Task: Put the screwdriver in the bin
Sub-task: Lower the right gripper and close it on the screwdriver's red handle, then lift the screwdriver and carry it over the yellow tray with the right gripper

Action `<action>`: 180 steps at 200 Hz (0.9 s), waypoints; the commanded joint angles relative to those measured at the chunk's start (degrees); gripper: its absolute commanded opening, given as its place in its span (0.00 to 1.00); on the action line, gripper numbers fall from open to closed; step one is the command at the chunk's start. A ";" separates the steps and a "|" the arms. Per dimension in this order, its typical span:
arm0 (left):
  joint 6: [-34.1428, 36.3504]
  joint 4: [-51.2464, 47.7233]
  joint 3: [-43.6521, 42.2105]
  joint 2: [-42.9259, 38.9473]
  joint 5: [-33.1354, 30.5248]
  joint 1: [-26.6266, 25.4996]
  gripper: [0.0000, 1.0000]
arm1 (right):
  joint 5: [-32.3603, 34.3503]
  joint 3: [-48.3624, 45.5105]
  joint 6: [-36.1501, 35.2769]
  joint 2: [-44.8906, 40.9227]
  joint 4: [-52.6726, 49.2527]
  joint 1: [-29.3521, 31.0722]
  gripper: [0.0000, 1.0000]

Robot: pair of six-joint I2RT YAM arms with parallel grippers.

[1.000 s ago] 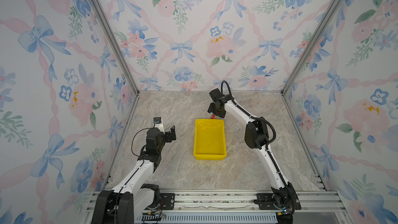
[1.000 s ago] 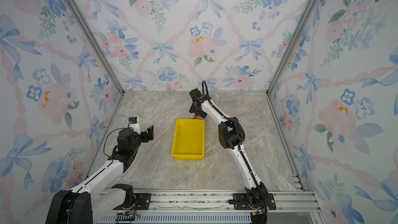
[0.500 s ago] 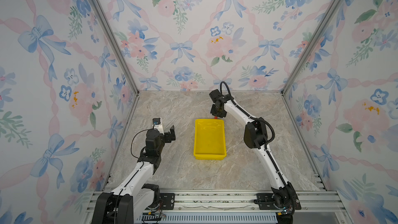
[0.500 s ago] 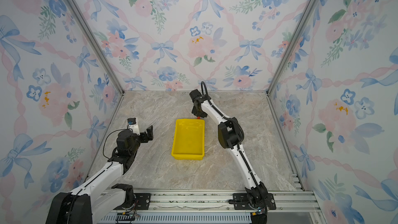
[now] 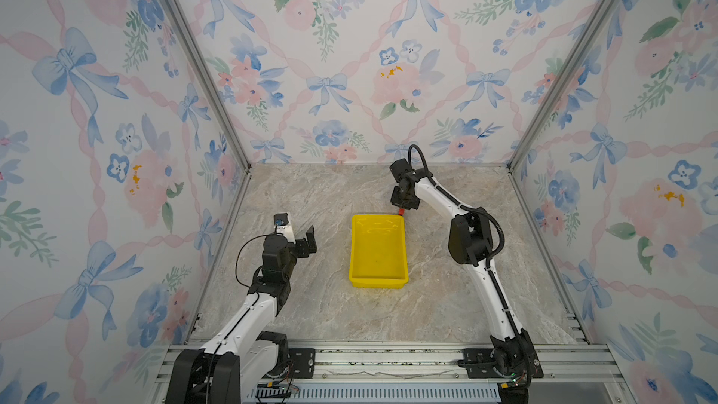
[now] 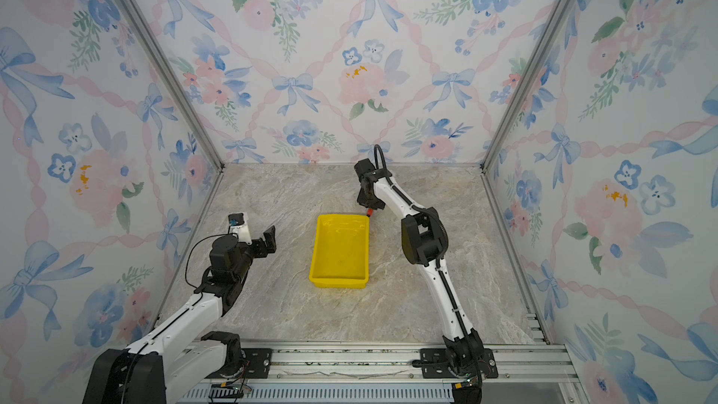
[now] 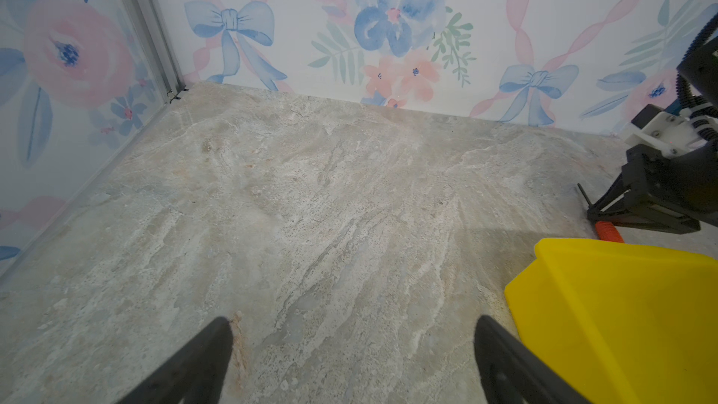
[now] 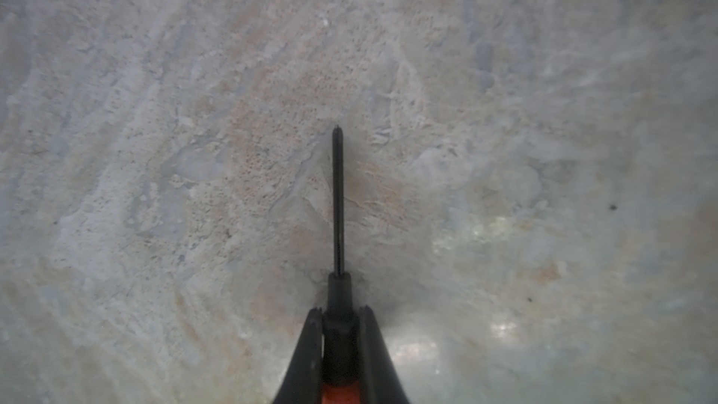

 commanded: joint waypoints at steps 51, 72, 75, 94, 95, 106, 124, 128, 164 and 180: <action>-0.19 0.89 -0.95 -0.90 0.28 -0.05 0.98 | 2.46 -6.01 -9.05 -12.48 2.50 -1.86 0.00; 0.10 0.90 -0.79 -0.85 0.83 0.05 0.98 | 2.96 -8.73 -11.28 -16.08 3.25 -1.37 0.00; 0.18 0.89 -0.77 -0.91 0.89 0.04 0.98 | 2.98 -9.14 -11.49 -16.69 3.37 -1.26 0.00; 0.40 0.89 -0.74 -1.10 1.00 0.13 0.98 | 2.74 -12.09 -12.06 -20.50 3.97 -0.54 0.00; 0.43 0.89 -0.76 -1.11 1.00 0.18 0.98 | 2.73 -12.27 -12.06 -20.71 3.99 -0.54 0.00; 0.45 0.89 -0.67 -1.26 1.04 0.20 0.98 | 2.23 -14.62 -12.06 -23.18 4.58 0.27 0.00; 0.44 0.91 -0.41 -0.92 1.16 0.22 0.97 | 1.78 -19.18 -11.39 -26.91 5.59 1.59 0.00; 0.41 0.89 -0.38 -0.75 1.17 0.26 0.98 | 1.69 -20.22 -10.97 -27.68 5.60 1.78 0.00; 0.56 0.90 0.28 -0.51 0.70 0.32 0.98 | -0.52 -29.23 -6.90 -34.15 6.74 5.42 0.00; 0.28 0.92 0.20 -1.08 0.90 0.41 0.97 | -1.22 -32.64 -5.56 -36.55 6.87 7.95 0.00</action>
